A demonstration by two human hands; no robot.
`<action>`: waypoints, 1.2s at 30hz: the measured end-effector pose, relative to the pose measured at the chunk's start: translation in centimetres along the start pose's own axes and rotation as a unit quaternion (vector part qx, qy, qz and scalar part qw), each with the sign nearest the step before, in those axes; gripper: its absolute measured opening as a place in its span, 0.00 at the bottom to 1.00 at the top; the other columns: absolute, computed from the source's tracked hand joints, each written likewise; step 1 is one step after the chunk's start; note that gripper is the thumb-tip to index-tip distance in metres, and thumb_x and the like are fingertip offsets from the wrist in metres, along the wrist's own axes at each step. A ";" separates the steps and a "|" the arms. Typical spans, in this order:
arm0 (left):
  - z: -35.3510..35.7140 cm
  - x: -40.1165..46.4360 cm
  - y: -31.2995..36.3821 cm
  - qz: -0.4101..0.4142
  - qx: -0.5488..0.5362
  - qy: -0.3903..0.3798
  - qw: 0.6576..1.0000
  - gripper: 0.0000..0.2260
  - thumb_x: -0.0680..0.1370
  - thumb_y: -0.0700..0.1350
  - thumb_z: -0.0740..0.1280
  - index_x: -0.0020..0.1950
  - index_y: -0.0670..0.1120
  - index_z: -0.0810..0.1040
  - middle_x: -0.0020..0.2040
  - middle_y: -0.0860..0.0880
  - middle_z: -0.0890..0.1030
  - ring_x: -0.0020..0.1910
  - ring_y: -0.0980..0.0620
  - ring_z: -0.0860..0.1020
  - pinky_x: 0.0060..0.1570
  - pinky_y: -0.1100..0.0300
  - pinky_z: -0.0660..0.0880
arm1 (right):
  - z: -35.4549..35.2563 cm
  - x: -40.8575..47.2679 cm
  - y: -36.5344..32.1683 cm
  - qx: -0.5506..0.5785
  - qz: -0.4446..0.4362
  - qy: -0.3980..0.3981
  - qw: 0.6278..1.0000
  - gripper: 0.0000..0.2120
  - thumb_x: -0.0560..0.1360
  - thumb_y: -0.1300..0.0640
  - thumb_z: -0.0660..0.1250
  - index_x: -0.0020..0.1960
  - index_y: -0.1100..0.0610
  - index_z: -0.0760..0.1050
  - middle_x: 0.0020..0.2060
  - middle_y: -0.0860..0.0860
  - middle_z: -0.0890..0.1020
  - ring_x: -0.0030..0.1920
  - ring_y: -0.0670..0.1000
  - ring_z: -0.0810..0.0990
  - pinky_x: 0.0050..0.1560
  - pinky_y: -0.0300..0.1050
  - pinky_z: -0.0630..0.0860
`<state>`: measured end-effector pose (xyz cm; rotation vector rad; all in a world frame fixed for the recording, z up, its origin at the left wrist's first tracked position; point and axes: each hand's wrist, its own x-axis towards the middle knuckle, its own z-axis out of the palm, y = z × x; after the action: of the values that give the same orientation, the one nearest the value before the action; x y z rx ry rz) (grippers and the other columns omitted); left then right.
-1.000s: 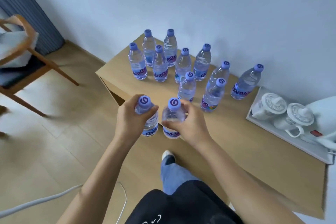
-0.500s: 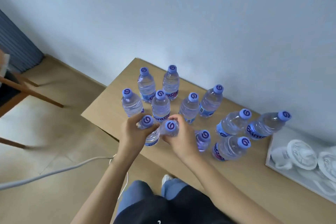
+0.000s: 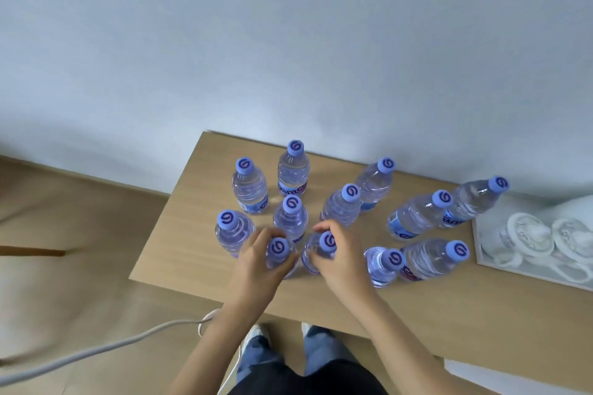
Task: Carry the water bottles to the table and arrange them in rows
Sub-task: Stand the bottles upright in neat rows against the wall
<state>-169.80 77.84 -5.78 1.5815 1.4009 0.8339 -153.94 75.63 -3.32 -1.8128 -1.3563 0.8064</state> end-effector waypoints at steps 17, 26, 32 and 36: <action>-2.7 1.4 1.1 0.048 0.094 -0.120 0.987 0.16 0.73 0.50 0.75 0.55 0.44 0.78 0.51 0.48 0.79 0.50 0.49 0.77 0.48 0.61 0.72 | 0.6 -0.4 -0.7 -0.026 0.045 0.006 0.999 0.14 0.72 0.58 0.75 0.55 0.56 0.77 0.50 0.47 0.80 0.54 0.48 0.78 0.55 0.43 0.74; -3.5 3.0 4.5 0.095 0.110 -0.162 0.976 0.13 0.75 0.49 0.73 0.56 0.43 0.80 0.51 0.51 0.82 0.53 0.53 0.78 0.53 0.58 0.74 | -3.8 4.3 -1.5 -0.060 0.010 0.127 0.990 0.18 0.73 0.58 0.74 0.60 0.58 0.75 0.57 0.55 0.76 0.59 0.54 0.75 0.58 0.52 0.75; -3.7 4.3 7.3 0.107 0.096 -0.141 0.979 0.12 0.76 0.49 0.72 0.55 0.44 0.80 0.49 0.55 0.81 0.53 0.54 0.78 0.54 0.60 0.74 | -5.2 8.1 0.7 -0.066 0.120 -0.150 0.979 0.10 0.73 0.54 0.75 0.44 0.54 0.75 0.39 0.46 0.79 0.47 0.50 0.78 0.39 0.30 0.70; -3.7 4.9 8.4 0.092 0.081 -0.135 0.983 0.12 0.76 0.54 0.71 0.53 0.48 0.80 0.49 0.57 0.80 0.52 0.58 0.78 0.53 0.63 0.74 | -5.2 8.5 1.6 -0.033 0.086 -0.165 0.982 0.15 0.70 0.54 0.79 0.48 0.57 0.75 0.39 0.45 0.78 0.41 0.44 0.76 0.34 0.24 0.68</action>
<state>-168.80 83.11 3.09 1.8943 1.1626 0.5934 -146.73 82.60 -2.39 -1.9291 -1.4572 1.2115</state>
